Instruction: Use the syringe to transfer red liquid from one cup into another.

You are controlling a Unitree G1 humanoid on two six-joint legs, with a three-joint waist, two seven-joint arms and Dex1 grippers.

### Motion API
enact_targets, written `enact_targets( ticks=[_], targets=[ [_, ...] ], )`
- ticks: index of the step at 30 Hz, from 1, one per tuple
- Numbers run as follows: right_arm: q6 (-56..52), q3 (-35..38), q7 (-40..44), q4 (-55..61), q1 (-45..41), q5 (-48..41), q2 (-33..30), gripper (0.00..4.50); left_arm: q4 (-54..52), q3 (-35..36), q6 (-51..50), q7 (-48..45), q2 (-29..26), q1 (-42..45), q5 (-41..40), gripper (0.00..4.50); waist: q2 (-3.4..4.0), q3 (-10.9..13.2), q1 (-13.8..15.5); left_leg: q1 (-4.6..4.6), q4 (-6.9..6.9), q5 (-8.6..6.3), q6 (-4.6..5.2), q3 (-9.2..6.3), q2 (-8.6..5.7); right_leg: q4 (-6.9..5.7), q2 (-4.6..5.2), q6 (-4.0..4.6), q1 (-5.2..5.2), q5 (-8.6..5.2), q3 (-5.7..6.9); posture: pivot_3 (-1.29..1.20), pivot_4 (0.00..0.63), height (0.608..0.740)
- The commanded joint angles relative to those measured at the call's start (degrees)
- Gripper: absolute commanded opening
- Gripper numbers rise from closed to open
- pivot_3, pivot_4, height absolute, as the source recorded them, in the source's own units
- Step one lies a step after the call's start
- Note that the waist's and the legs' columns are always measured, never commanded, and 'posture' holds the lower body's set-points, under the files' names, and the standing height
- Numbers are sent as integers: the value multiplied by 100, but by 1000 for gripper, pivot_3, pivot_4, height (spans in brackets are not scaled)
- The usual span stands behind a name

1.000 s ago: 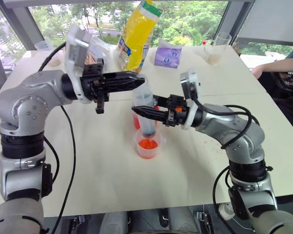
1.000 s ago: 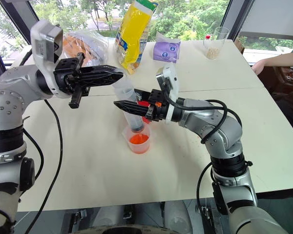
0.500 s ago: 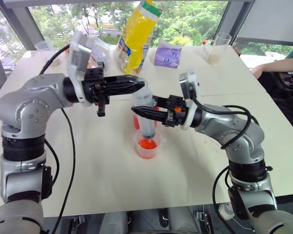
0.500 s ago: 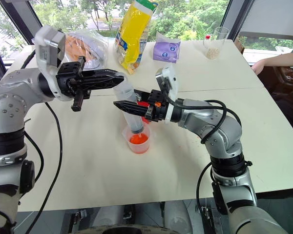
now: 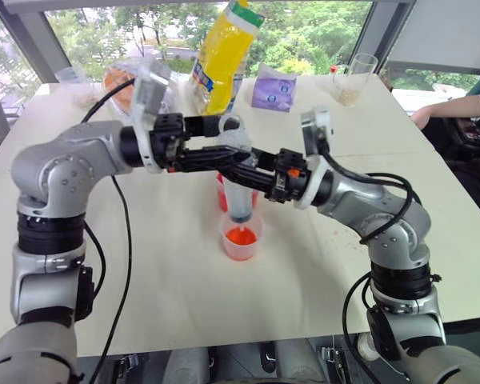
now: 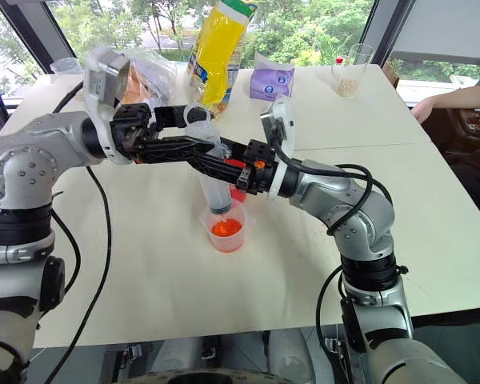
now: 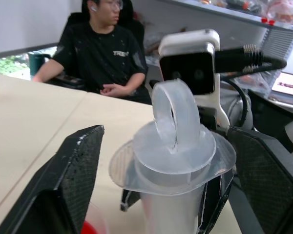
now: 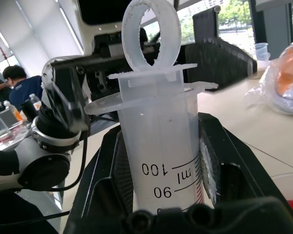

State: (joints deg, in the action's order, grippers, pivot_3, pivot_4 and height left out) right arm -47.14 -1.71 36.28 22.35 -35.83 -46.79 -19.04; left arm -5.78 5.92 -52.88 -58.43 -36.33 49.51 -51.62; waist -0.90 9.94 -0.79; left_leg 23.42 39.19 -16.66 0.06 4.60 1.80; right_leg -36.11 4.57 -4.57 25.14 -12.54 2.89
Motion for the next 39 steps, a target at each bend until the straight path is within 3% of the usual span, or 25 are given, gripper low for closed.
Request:
enact_targets(
  ticks=[1, 10, 16, 21, 25, 30, 39],
  targets=[
    [28, 74, 11, 169, -4, -153, 1, 1413, 156, 695, 96, 121, -363, 207, -142, 4155, 0, 0, -29, 0, 0, 0, 0, 0, 1, 0, -2, 0, 2, 0, 0, 0, 150, 740],
    [-214, 398, -342, -9, -560, -336, -101, 1413, -159, 982, -39, 81, -828, -410, -221, 4155, 0, 0, 0, 0, -1, 0, 0, 1, 2, 1, 7, 0, 0, 0, 0, 0, 150, 740],
    [-1531, 1477, -1785, -1121, -1927, -1235, -307, 1413, -634, 886, 163, 103, -818, -1071, -164, 4155, 1, 1, 8, 0, -1, 1, -1, 1, 6, -2, 5, 1, 3, 0, 0, 0, 150, 740],
    [-3178, 1926, -2871, -2553, -2794, -1078, -868, 1413, -931, 891, 195, 218, -743, -1382, -243, 4155, -1, 0, 16, 2, -2, -1, 1, 2, 4, 3, 13, 3, -1, 0, 1, 0, 150, 740],
    [-3954, 1677, -2878, -3254, -2804, -557, -1423, 1413, -1125, 940, 208, 330, -704, -1589, -298, 4155, 0, 0, 4, 7, -6, -4, 8, 5, 1, 9, 12, 3, 3, 0, -1, 0, 150, 740],
    [-4123, 950, -2655, -3664, -2126, 202, -1741, 1413, -1309, 930, 211, 370, -681, -1726, -410, 4155, -1, -1, -7, 9, -7, -5, 9, 7, -1, 12, 7, 2, 7, -1, -1, 0, 150, 740],
    [-3808, 346, -2146, -3963, -1535, 1053, -1626, 1413, -1434, 903, 132, 495, -741, -1805, -525, 4155, 2, 1, -13, 9, -7, -5, 8, 7, -1, 8, 3, 1, 10, 0, -4, 0, 150, 740]
  ],
)
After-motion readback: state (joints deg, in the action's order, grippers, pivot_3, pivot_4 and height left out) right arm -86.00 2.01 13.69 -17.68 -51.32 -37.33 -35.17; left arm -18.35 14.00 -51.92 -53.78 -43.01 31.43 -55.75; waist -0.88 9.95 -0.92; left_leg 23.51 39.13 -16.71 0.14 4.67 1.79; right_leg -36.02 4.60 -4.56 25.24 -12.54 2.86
